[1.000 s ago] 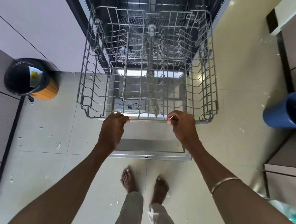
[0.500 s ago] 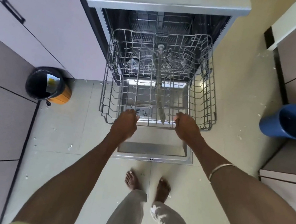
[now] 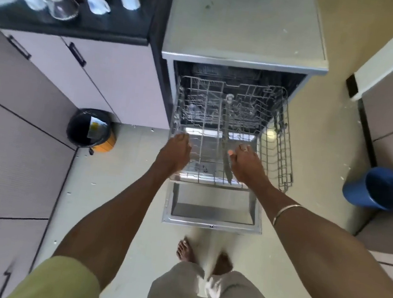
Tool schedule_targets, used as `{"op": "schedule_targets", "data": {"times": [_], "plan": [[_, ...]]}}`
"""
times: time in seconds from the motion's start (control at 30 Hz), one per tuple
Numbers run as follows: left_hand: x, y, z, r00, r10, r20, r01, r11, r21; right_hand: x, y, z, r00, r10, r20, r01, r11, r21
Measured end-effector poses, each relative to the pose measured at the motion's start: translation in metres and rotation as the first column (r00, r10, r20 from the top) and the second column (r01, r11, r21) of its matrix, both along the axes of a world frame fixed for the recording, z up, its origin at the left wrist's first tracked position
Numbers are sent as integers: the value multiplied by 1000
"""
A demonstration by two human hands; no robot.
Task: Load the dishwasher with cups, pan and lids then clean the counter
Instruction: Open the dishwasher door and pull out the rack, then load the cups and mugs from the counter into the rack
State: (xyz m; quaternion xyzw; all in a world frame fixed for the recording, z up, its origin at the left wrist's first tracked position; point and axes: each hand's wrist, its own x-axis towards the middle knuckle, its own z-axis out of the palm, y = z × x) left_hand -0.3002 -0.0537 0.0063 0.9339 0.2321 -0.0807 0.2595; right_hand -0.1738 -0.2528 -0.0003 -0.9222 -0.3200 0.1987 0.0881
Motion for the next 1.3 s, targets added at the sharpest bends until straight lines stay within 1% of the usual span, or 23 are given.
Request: {"op": "schedule_targets", "data": {"times": [0.07, 0.17, 0.2, 0.27, 0.37, 0.5, 0.6, 0.73, 0.83, 0.9, 1.0, 1.17, 1.23, 1.3], "plan": [[-4, 7, 18, 999, 2, 33, -2, 1000, 17, -1, 14, 5, 1000, 4, -21, -4, 1000, 21], [-7, 17, 38, 1000, -6, 28, 4, 999, 40, -5, 34, 14, 999, 2, -38, -1, 1000, 30], [-10, 22, 42, 1000, -10, 19, 9, 999, 53, -5, 42, 18, 999, 0, -51, 3, 998, 55], [-14, 32, 43, 1000, 31, 6, -31, 998, 58, -6, 58, 22, 998, 13, -69, -7, 996, 89], [-17, 49, 39, 995, 97, -9, -96, 995, 35, 1, 86, 26, 996, 58, -71, -53, 996, 71], [-24, 69, 39, 980, 196, -22, -196, 981, 16, 9, 121, 38, 990, 109, -85, -98, 988, 123], [-27, 90, 37, 966, 259, -12, -259, 966, 19, 13, 144, 40, 984, 166, -70, -154, 976, 153], [-28, 124, 36, 949, 314, 15, -314, 949, 19, 9, 180, 47, 979, 199, -42, -190, 967, 170], [-24, 153, 37, 953, 303, 26, -303, 952, 35, 6, 210, 47, 981, 190, -28, -183, 971, 156], [-23, 175, 37, 963, 267, 38, -270, 961, 67, 2, 232, 46, 983, 182, -23, -177, 973, 150], [-23, 208, 37, 970, 233, 63, -237, 969, 76, -5, 264, 47, 987, 158, -17, -153, 973, 173], [-29, 286, 44, 980, 170, 106, -179, 981, 79, -21, 333, 56, 997, 78, 4, -78, 979, 189], [-32, 318, 48, 987, 115, 114, -128, 984, 120, -29, 361, 62, 999, 40, 32, -45, 980, 194], [-35, 350, 52, 991, 82, 105, -95, 988, 125, -36, 388, 70, 999, -18, 37, 10, 979, 203]]}}
